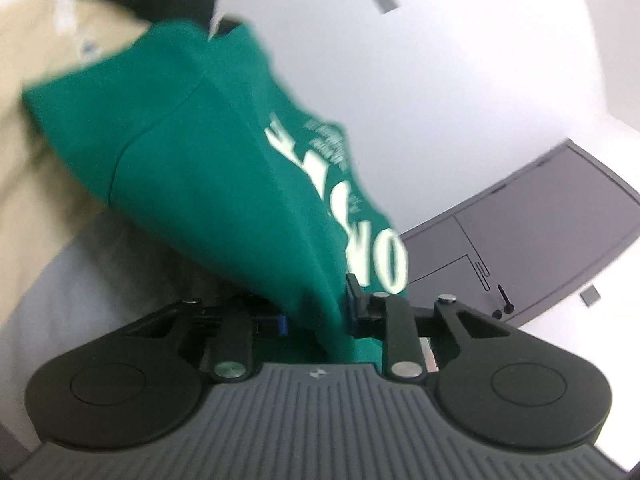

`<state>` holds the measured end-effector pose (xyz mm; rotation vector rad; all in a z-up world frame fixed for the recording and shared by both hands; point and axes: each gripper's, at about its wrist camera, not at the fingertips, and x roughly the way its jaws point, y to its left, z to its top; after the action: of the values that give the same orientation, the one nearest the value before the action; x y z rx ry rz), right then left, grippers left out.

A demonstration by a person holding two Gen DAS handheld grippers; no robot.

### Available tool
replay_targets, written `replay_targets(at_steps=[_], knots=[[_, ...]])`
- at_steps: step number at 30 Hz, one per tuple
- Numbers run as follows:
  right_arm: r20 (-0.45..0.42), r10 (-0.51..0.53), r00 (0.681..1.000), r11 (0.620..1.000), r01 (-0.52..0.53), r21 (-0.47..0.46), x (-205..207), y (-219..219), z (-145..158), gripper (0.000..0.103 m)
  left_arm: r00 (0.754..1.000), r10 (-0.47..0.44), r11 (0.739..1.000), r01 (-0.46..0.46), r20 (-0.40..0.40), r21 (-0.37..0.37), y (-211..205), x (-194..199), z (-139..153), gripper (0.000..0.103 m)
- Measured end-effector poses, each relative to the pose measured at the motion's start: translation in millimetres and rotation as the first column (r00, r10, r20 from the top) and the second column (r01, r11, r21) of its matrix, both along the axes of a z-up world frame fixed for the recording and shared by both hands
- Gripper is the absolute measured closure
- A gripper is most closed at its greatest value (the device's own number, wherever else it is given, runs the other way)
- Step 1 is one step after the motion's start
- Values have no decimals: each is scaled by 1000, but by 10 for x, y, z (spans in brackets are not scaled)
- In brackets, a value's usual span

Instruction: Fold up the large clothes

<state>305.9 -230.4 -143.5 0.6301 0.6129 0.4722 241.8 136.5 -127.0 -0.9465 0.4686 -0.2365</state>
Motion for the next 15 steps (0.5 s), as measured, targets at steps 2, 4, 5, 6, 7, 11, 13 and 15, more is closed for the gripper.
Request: replay_targets(at_steps=[2, 4, 5, 6, 7, 11, 13, 15], knots=[[53, 22, 998, 1000, -23, 20, -103, 8, 143, 93, 999, 9, 1000, -10, 43, 16, 33, -218, 146, 76], [114, 37, 993, 998, -43, 49, -256, -1, 300, 93, 997, 19, 1000, -19, 74, 6, 73, -417, 244, 76], [136, 45, 990, 996, -54, 67, -330, -11, 366, 93, 996, 25, 1000, -25, 88, 1, 92, -521, 292, 76], [158, 54, 986, 994, -68, 84, -418, -23, 431, 93, 994, 33, 999, -33, 100, -5, 92, -609, 336, 76], [176, 65, 982, 992, -82, 91, -511, -28, 489, 94, 993, 39, 999, -38, 113, -15, 56, -639, 390, 76], [219, 104, 970, 984, -132, 117, -965, -70, 680, 94, 988, 59, 998, -55, 145, -35, 74, -1033, 558, 77], [231, 117, 966, 980, -149, 128, -1175, -115, 735, 94, 987, 67, 998, -63, 149, -31, 63, -1233, 583, 76], [226, 120, 967, 981, -151, 123, -1274, -131, 732, 93, 992, 71, 997, -68, 101, -33, 32, -1364, 525, 75]])
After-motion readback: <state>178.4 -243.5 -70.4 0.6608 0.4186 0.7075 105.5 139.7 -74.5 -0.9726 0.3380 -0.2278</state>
